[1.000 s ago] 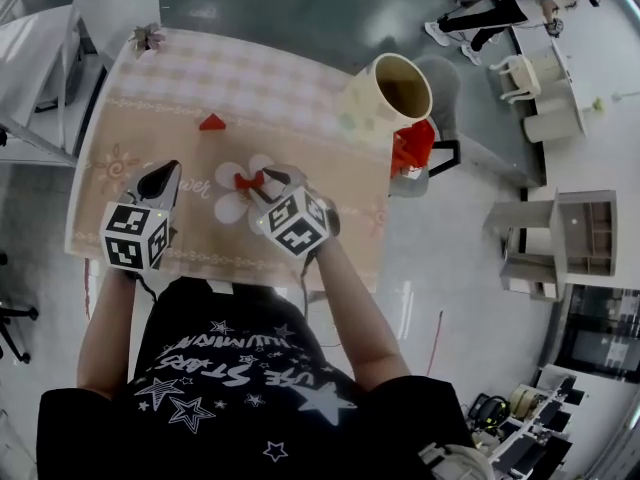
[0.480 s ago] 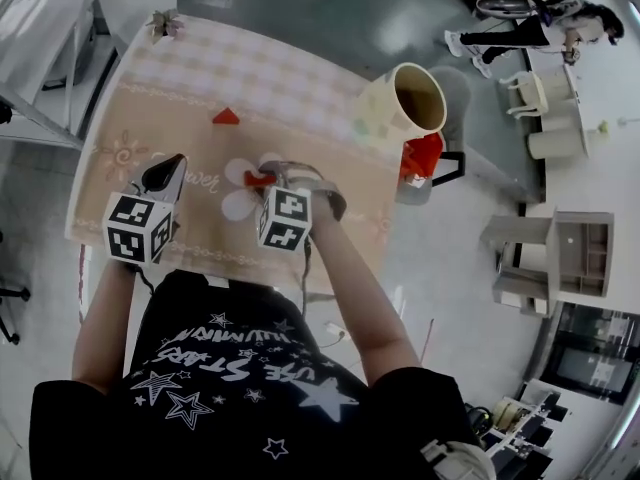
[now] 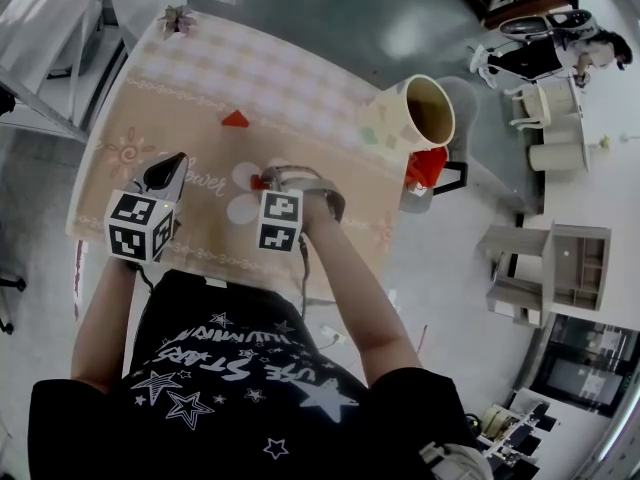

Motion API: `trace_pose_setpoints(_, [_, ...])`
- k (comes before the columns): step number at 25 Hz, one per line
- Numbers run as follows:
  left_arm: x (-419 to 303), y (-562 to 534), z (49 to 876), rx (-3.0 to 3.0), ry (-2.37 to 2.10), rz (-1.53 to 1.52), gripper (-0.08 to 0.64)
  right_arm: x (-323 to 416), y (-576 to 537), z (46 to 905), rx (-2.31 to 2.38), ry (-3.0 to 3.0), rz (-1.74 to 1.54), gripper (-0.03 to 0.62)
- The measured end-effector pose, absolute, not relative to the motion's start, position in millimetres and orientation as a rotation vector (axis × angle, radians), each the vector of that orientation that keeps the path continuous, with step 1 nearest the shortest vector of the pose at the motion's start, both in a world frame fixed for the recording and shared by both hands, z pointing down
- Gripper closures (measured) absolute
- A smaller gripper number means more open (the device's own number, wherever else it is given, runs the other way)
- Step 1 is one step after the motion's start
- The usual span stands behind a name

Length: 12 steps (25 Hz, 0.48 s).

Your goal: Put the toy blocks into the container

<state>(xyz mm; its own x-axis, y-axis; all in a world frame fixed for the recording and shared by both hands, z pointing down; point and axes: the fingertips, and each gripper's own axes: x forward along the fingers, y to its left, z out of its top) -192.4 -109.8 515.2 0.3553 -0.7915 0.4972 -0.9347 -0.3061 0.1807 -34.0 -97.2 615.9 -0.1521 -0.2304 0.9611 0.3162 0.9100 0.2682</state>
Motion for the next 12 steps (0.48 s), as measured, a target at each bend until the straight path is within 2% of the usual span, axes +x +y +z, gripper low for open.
trace_pose_setpoints(12, [-193.2,-112.8,513.0,2.191,-1.505,0.437,0.549,-34.4,-103.6,600.8,0.05,-1.749,-0.398,0.514])
